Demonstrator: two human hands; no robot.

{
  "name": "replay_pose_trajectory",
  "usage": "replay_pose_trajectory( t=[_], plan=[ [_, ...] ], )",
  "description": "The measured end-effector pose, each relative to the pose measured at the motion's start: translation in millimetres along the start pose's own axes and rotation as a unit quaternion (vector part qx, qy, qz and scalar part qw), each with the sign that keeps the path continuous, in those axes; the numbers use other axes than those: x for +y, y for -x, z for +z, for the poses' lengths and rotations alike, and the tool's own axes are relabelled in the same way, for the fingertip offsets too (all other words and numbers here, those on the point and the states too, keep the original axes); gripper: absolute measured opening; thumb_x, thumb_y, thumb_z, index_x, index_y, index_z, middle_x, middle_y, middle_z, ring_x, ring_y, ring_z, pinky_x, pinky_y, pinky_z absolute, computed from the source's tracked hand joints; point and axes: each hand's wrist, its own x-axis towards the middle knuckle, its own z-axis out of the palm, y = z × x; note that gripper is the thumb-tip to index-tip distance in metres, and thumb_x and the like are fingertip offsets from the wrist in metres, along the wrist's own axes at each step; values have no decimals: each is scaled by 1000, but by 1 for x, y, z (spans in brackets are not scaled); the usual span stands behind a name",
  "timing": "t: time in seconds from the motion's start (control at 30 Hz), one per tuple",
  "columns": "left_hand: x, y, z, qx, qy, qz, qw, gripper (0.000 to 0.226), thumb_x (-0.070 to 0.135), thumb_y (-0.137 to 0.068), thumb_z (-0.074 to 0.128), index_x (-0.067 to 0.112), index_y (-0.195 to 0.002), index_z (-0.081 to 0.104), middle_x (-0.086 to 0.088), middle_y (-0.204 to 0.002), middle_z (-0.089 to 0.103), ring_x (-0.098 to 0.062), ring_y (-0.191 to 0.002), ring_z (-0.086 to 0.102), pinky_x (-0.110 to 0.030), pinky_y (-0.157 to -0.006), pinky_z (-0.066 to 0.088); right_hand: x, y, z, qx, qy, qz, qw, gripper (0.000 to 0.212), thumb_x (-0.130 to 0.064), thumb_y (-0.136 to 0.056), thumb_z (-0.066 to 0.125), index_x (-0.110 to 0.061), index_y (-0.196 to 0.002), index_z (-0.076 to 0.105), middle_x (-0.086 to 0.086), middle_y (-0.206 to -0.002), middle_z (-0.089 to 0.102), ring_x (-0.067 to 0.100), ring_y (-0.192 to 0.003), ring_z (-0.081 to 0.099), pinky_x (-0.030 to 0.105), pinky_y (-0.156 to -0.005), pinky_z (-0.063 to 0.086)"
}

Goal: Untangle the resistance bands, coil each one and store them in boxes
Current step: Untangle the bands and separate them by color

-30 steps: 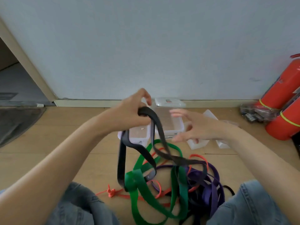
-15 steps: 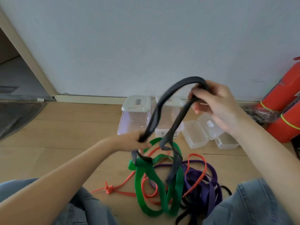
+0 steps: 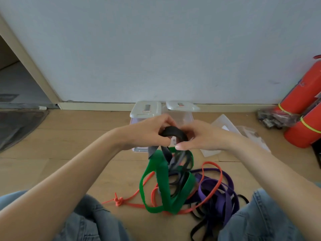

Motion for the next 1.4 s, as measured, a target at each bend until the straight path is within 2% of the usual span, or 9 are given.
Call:
replay_pose_trajectory(
  t=[0.3, 0.43, 0.57, 0.7, 0.87, 0.97, 1.07, 1.27, 1.4],
  plan=[
    [-55, -17, 26, -71, -213, 31, 974, 69, 12, -83, 66, 22, -141, 30, 1, -141, 33, -13, -123, 35, -18, -101, 27, -4, 16, -22, 59, -431, -136, 890, 18, -4, -82, 55, -15, -68, 56, 5, -61, 49, 15, -59, 55, 24, -70, 51],
    [-51, -25, 43, -72, -257, 50, 963, 66, 16, -80, 68, 16, -137, 36, 1, -106, 49, 6, -81, 48, -7, -68, 37, -2, 19, -27, 111, -516, -128, 840, 21, 3, -72, 49, -12, -58, 53, 3, -54, 44, 21, -57, 60, 27, -65, 52],
    [-58, -29, 51, 23, -327, 42, 944, 57, 37, -80, 67, 25, -130, 42, -3, -101, 58, -18, -94, 47, -36, -87, 43, 1, 24, -28, 95, -513, -147, 840, 15, -8, -63, 52, -16, -52, 45, -3, -49, 35, 17, -49, 46, 25, -62, 47],
    [-59, -22, 38, -9, -279, 21, 960, 48, 36, -69, 76, 23, -107, 49, 5, -109, 43, -17, -107, 37, -30, -92, 39, 6, 23, -33, 136, -564, -88, 810, 18, -8, -69, 50, -14, -53, 43, -4, -46, 32, 13, -44, 36, 27, -60, 45],
    [-50, -6, 10, -46, -175, -84, 980, 47, 20, -68, 81, 29, -82, 37, 11, -83, 54, -12, -78, 52, -14, -61, 39, 23, 34, -52, 113, -182, 93, 972, 22, -31, -76, 73, -14, -83, 61, -8, -59, 51, 6, -51, 45, 26, -69, 43],
    [-35, 8, -11, -51, -18, -86, 995, 46, 8, -74, 75, 29, -98, 42, 2, -86, 69, -14, -80, 65, -23, -73, 49, 21, 38, -55, 103, -130, 112, 980, 41, -52, -65, 69, -29, -98, 67, -3, -87, 70, 13, -78, 61, 23, -73, 48],
    [-6, 16, -23, -7, 91, 20, 996, 45, 11, -75, 74, 27, -104, 45, -1, -92, 73, -12, -80, 68, -17, -69, 50, 12, 35, -57, 208, -149, 50, 966, 25, -44, -74, 67, -27, -91, 72, 3, -73, 69, 12, -63, 57, 21, -66, 45],
    [39, 19, -43, 165, 323, 229, 903, 31, 11, -76, 64, 23, -101, 49, 9, -71, 60, -7, -61, 49, -18, -61, 43, 1, 21, -38, 135, -140, -37, 980, 21, -36, -71, 75, -31, -92, 71, -9, -70, 69, 3, -66, 63, 10, -64, 47],
    [37, 16, -35, 205, 288, 195, 915, 29, 8, -78, 62, 22, -100, 50, 8, -70, 58, -8, -58, 43, -18, -60, 39, 19, 5, -7, 59, 120, 84, 987, 31, -44, -78, 69, -26, -103, 62, -14, -87, 63, -1, -81, 58, 12, -71, 45]
  ],
)
